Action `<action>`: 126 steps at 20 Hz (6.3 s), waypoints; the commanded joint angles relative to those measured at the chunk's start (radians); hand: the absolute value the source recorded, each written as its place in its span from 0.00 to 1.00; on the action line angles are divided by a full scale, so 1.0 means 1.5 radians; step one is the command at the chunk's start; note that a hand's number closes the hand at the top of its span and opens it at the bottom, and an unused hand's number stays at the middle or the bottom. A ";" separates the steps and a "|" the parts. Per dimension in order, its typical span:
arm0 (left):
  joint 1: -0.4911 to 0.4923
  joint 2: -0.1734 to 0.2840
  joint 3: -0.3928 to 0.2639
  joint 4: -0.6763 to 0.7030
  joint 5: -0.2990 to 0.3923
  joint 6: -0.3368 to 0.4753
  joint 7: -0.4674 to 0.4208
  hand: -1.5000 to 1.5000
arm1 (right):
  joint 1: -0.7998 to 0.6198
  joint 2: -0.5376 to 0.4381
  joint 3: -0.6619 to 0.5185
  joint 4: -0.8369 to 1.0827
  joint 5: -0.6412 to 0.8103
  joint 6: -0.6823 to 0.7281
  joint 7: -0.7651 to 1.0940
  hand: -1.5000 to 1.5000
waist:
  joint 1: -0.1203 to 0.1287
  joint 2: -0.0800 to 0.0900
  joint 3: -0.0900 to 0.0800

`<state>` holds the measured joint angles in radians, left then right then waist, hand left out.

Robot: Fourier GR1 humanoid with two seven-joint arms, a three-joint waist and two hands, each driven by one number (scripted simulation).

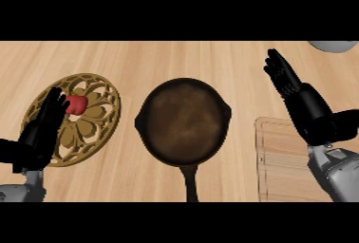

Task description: Pick the squash from the cutting board and place it in the pan

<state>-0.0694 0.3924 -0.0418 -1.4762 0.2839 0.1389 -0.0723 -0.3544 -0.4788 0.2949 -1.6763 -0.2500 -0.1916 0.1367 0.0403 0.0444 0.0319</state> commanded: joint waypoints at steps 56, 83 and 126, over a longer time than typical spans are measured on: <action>0.086 -0.038 -0.039 -0.067 -0.214 -0.005 0.132 0.50 | 0.054 -0.268 -0.083 0.054 0.141 0.709 0.315 0.00 | -0.025 -0.030 -0.022; 0.097 -0.089 0.011 -0.066 -0.277 -0.061 0.127 0.50 | 0.185 -0.156 -0.085 0.106 0.460 0.713 0.192 0.00 | -0.026 -0.030 -0.021; 0.085 -0.126 0.047 -0.101 -0.307 -0.107 0.159 0.50 | -0.046 0.009 -0.170 0.035 0.707 0.244 -0.084 1.00 | -0.019 -0.030 -0.021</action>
<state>0.0712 0.2003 0.0210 -1.6289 -0.1810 -0.0190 0.1524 -0.3478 -0.4938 0.0402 -1.5635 0.8014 0.2576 0.0603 0.0094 -0.0012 0.0011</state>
